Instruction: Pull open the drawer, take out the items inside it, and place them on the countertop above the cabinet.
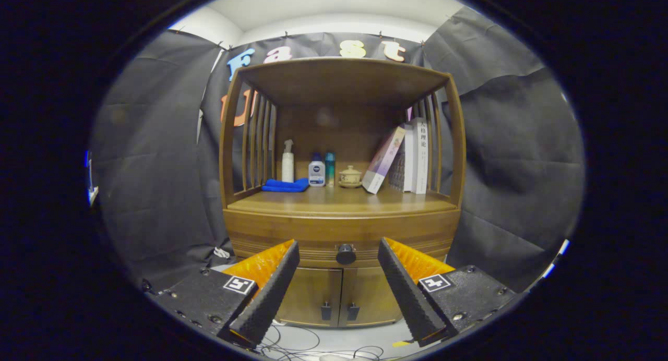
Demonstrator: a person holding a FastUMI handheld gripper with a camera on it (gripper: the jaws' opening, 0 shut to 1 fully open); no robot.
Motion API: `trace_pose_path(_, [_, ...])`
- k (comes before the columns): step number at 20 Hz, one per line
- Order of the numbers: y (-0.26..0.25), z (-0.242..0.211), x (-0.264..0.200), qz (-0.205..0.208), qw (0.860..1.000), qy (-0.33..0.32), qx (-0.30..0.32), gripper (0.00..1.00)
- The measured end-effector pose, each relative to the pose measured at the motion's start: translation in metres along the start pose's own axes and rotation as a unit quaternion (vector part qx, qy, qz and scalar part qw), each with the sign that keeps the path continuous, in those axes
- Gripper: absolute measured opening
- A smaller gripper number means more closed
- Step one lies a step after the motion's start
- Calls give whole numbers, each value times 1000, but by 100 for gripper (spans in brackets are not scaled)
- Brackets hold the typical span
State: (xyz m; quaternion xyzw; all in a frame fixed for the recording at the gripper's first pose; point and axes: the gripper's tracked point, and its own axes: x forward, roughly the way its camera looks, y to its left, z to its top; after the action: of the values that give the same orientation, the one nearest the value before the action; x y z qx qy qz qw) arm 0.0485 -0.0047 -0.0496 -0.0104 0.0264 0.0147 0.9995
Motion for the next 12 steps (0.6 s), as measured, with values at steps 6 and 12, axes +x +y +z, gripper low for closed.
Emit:
trace_pose_path(6, [-5, -34, 61, 9, 1000, 13, 12, 99])
trace_pose_path(12, [-17, -67, 133, -3, 999, 44, 6, 99])
